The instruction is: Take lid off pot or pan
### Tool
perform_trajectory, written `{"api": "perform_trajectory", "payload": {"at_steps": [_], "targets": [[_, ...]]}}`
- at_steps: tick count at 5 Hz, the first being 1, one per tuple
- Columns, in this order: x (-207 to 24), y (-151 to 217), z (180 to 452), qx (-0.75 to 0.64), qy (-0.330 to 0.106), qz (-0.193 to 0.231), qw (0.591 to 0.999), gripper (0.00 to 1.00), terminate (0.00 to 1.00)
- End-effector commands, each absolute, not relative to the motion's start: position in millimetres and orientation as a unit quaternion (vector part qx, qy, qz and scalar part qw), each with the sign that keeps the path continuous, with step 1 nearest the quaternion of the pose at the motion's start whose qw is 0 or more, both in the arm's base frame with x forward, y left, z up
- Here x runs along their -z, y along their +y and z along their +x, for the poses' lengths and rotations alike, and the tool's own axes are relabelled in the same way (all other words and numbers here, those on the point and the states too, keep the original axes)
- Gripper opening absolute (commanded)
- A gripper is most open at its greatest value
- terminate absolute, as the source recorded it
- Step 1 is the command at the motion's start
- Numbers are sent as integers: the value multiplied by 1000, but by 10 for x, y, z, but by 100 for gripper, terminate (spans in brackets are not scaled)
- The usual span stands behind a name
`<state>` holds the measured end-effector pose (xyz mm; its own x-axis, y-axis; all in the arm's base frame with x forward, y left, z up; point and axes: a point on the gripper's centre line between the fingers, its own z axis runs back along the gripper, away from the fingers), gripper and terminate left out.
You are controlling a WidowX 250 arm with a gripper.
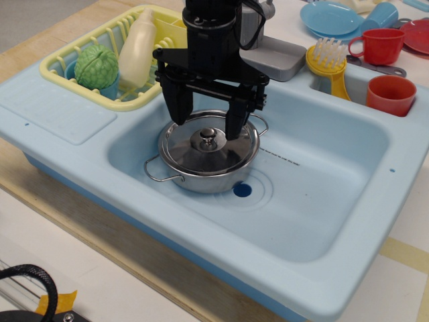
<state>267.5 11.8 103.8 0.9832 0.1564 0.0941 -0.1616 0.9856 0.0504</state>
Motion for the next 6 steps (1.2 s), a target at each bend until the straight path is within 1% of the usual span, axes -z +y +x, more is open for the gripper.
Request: {"api": "perform_trajectory", "payload": {"at_steps": [1, 4, 5, 6], "targets": [[-1067, 141, 2719, -88, -56, 22, 994, 100, 0], [-950, 190, 2631, -113, -34, 11, 993, 100, 0], [-919, 196, 2653, -119, -24, 10, 993, 0, 0], [-905, 201, 2647, -124, -21, 9, 992, 0, 0]]}}
